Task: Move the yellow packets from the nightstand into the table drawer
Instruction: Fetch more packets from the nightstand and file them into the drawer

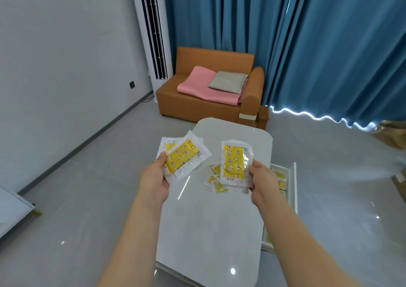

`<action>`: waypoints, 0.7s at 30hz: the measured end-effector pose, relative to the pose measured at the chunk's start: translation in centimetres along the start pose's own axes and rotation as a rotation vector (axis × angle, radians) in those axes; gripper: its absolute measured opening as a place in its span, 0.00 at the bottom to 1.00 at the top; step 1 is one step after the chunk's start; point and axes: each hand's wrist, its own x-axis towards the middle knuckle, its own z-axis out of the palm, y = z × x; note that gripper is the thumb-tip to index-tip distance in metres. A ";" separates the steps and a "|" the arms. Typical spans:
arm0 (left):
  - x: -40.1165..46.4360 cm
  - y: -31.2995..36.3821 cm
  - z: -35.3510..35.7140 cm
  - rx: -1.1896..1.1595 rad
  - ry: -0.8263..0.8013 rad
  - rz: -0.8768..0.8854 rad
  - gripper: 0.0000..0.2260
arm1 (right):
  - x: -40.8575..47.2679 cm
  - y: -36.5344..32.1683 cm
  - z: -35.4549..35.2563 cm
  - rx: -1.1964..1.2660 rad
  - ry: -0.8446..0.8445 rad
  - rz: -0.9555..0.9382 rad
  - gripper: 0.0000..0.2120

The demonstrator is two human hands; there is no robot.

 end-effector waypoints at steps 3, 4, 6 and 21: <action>0.2 -2.5 2.9 0.017 -0.001 0.016 0.11 | 1.4 -1.2 -3.5 0.027 0.021 0.008 0.17; 0.1 -3.4 3.8 0.007 0.010 0.022 0.10 | 1.9 -1.6 -4.7 0.026 0.026 0.011 0.17; -0.3 -5.6 6.2 0.016 0.023 0.019 0.09 | 3.5 -3.0 -7.8 0.028 0.041 0.009 0.17; -3.7 -17.4 25.4 0.100 0.105 0.084 0.06 | 14.6 -15.8 -21.5 0.019 -0.005 0.021 0.14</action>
